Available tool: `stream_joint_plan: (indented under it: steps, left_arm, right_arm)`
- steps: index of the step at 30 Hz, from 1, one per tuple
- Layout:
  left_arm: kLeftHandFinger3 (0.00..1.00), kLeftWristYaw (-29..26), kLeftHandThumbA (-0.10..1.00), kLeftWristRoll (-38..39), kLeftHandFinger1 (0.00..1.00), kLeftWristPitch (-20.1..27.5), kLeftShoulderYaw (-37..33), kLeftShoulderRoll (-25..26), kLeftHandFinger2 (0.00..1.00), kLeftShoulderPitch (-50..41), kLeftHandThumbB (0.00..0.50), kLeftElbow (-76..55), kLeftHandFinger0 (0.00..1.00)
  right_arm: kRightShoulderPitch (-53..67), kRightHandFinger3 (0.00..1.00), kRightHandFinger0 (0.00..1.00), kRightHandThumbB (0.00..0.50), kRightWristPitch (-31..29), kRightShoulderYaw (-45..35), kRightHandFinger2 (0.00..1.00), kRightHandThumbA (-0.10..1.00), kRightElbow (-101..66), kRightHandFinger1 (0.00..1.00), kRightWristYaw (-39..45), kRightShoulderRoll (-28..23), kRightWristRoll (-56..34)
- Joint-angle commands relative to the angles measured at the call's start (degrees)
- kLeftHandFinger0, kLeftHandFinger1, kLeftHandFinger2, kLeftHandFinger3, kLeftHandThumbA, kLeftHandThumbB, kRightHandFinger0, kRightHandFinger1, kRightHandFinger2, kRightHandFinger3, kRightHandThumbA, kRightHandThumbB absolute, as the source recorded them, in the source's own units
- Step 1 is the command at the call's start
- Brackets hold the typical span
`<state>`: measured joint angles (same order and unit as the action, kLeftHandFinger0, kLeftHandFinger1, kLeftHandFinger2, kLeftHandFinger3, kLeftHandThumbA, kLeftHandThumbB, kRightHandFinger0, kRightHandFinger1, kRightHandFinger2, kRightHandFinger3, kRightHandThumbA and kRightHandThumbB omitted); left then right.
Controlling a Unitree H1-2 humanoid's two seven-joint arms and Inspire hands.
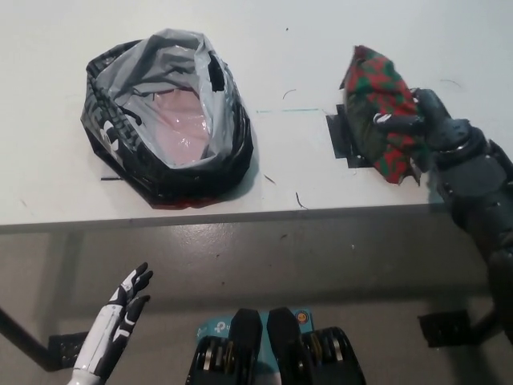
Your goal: The robot uses its right hand to pick up a bag of coffee beans and puts it in the black plastic bag, then the robot grabs the top of the bag and lifts it.
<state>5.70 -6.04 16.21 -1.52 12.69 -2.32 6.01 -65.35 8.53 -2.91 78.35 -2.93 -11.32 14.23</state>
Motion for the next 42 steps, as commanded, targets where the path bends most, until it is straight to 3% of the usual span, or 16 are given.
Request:
stream_joint_plan:
  steps: [1,5,7,10,12,13,16,18,21,23,28,30,33,35,36,42]
  left_arm:
    - [1.0,-1.32,0.9,0.9,1.0,3.64,1.05,-0.44,1.0,0.14,0.177,-0.75,0.9]
    - [1.0,-1.72,0.91,0.35,1.0,4.61,1.09,-0.64,1.0,-0.48,0.162,-0.4,0.88]
    - [1.0,-1.81,0.91,0.08,0.99,4.47,1.18,-0.63,1.0,-0.86,0.153,-0.66,0.85]
    - [1.0,-1.91,0.92,-0.3,0.97,4.1,1.16,-0.74,1.0,-0.82,0.156,-0.71,0.83]
    - [1.0,-1.86,0.92,-0.38,0.96,4.35,1.09,-0.73,1.0,-0.56,0.154,-0.26,0.83]
    - [1.0,-1.77,0.92,-0.25,0.96,4.5,1.08,-0.71,1.0,-0.55,0.154,-0.07,0.83]
    - [1.0,-1.54,0.93,0.02,0.97,4.6,0.97,-0.75,1.0,-1.04,0.143,-0.13,0.83]
    - [1.0,-1.52,0.94,0.02,0.97,4.39,1.02,-0.71,1.0,-0.83,0.152,-0.13,0.84]
    - [1.0,-1.84,0.95,-0.33,0.95,4.5,1.17,-0.76,1.0,-0.84,0.157,0.04,0.83]
    - [1.0,-1.79,0.95,-0.28,0.95,3.97,1.24,-0.87,1.0,-0.72,0.15,-0.11,0.84]
    - [1.0,-1.42,0.95,-0.44,0.96,4.44,1.15,-0.84,1.0,-1.04,0.152,-0.04,0.84]
    - [1.0,-1.19,0.96,-0.38,0.97,4.32,1.1,-0.71,1.0,-1.1,0.152,0.06,0.85]
    - [1.0,-1.26,0.96,-0.65,0.97,4.7,1.04,-0.67,1.0,-1.17,0.157,0.24,0.85]
    - [1.0,-1.23,0.96,-0.67,0.97,4.2,0.99,-0.79,1.0,-1.13,0.16,0.01,0.85]
    - [1.0,-1.01,0.95,-0.46,0.98,3.76,0.91,-0.84,1.0,-1.31,0.16,-0.28,0.86]
    - [1.0,-0.66,0.93,-0.33,0.99,3.38,0.71,-0.82,1.0,-1.4,0.16,-0.63,0.87]
  right_arm:
    - [2.27,0.37,0.0,0.239,-3.08,-10.69,0.71,-0.1,1.05,0.21,2.1,2.06,-14.16]
    - [2.25,0.59,0.0,0.207,-2.79,-20.56,0.73,-0.1,0.37,0.21,5.93,3.6,-21.79]
    - [1.82,1.0,0.0,0.164,-2.01,-24.05,0.63,-0.1,0.19,0.13,7.92,4.07,-24.35]
    - [0.78,1.0,0.0,0.149,-0.72,-26.98,0.64,-0.1,-0.35,0.13,10.91,3.86,-26.25]
    - [-0.09,0.67,0.0,0.158,0.07,-28.25,0.65,-0.1,-0.5,0.14,11.24,3.65,-26.77]
    - [-0.33,0.64,0.0,0.16,0.25,-28.98,0.65,-0.1,-0.64,0.13,11.4,3.68,-26.99]
    - [-0.88,0.83,0.0,0.169,1.47,-30.77,0.66,-0.1,-1.58,0.14,12.25,3.88,-28.21]
    - [-1.65,0.66,0.0,0.157,2.54,-31.77,0.64,-0.1,-1.54,0.1,12.67,3.89,-28.94]
    - [-2.46,0.72,0.0,0.173,3.97,-32.85,0.62,-0.1,-2.06,0.07,12.79,4.16,-29.92]
    - [-2.89,0.45,0.0,0.173,4.1,-32.74,0.61,-0.1,-3.16,0.05,14.07,4.33,-30.38]
    - [-3.05,0.95,0.0,0.15,8.59,-34.42,0.6,-0.1,-8.55,0.05,16.45,5.39,-34.96]
    - [-2.97,1.0,0.0,0.151,10.16,-34.31,0.57,-0.1,-11.95,0.04,16.35,6.11,-35.98]
    - [-3.64,0.46,0.0,0.131,14.18,-33.15,0.53,-0.1,-18.1,0.02,16.2,7.2,-37.21]
    - [-3.91,0.61,0.0,0.139,16.2,-33.01,0.55,-0.1,-21.23,0.02,15.48,7.84,-38.3]
    - [-3.62,1.0,0.0,0.136,17.84,-32.72,0.57,-0.1,-24.99,0.03,14.63,8.78,-39.11]
    - [-4.89,1.0,0.0,0.158,18.4,-27.63,0.61,-0.1,-33.3,0.08,13.82,10.26,-41.98]
